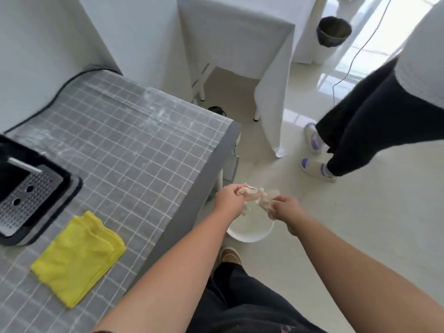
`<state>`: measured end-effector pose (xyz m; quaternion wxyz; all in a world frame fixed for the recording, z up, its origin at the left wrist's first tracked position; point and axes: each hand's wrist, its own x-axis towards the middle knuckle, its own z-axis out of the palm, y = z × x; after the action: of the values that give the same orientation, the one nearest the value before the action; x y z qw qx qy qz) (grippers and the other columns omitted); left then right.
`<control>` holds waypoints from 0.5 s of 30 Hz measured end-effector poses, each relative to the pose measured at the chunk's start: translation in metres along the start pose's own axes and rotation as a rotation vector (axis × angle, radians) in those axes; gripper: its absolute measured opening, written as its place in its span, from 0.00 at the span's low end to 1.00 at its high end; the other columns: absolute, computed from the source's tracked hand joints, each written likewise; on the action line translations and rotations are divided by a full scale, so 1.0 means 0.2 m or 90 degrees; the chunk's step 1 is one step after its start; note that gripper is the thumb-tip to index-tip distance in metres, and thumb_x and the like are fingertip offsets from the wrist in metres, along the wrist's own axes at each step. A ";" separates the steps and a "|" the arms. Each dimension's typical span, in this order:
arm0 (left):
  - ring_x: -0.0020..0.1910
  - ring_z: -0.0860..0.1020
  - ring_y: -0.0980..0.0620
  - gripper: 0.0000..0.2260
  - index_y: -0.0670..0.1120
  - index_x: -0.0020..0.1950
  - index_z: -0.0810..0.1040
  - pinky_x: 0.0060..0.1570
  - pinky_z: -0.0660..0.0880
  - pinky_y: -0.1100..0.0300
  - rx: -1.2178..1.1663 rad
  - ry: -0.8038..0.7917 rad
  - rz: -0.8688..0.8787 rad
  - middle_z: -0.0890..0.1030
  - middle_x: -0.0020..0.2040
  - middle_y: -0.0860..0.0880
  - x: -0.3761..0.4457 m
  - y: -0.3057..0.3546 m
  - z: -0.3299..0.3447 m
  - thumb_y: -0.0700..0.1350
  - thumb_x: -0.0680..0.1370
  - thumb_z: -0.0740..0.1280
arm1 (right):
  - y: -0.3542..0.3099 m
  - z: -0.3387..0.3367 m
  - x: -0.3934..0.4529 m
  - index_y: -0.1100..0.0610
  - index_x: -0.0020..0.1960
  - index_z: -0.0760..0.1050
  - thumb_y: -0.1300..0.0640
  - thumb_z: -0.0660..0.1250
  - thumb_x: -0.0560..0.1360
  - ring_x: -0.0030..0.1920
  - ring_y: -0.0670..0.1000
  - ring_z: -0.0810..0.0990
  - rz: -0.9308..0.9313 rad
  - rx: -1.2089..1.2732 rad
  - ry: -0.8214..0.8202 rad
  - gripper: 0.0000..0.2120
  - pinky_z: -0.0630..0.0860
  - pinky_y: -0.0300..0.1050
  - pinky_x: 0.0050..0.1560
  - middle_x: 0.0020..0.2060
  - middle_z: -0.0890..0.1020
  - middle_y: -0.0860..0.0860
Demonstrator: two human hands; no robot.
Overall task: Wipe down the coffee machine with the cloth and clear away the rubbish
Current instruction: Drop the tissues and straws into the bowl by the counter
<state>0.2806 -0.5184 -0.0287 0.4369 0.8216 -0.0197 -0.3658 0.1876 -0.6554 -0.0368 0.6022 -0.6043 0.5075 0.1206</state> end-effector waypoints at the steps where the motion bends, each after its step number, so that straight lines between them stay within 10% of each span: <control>1: 0.50 0.79 0.53 0.13 0.51 0.61 0.81 0.42 0.73 0.69 0.011 -0.008 -0.013 0.82 0.58 0.51 0.02 0.01 0.03 0.46 0.77 0.66 | 0.00 -0.02 0.02 0.58 0.44 0.77 0.70 0.62 0.75 0.31 0.50 0.71 0.003 0.002 0.003 0.10 0.68 0.41 0.33 0.32 0.75 0.53; 5: 0.67 0.71 0.47 0.21 0.48 0.72 0.70 0.64 0.68 0.58 0.060 -0.057 -0.053 0.73 0.70 0.46 0.09 0.06 0.12 0.47 0.78 0.62 | 0.02 -0.07 0.09 0.56 0.60 0.75 0.66 0.60 0.77 0.34 0.49 0.72 0.025 0.026 -0.020 0.15 0.70 0.42 0.38 0.35 0.77 0.53; 15: 0.69 0.69 0.50 0.21 0.46 0.73 0.67 0.64 0.63 0.62 -0.051 -0.076 -0.088 0.70 0.72 0.48 0.03 0.06 0.06 0.46 0.80 0.61 | 0.08 -0.15 0.16 0.56 0.63 0.76 0.66 0.57 0.73 0.34 0.49 0.71 0.041 -0.018 0.012 0.21 0.67 0.41 0.37 0.35 0.75 0.52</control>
<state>0.2810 -0.5374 -0.0282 0.4414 0.7796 0.0256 -0.4434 0.1765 -0.6917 -0.0644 0.5842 -0.5973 0.5309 0.1416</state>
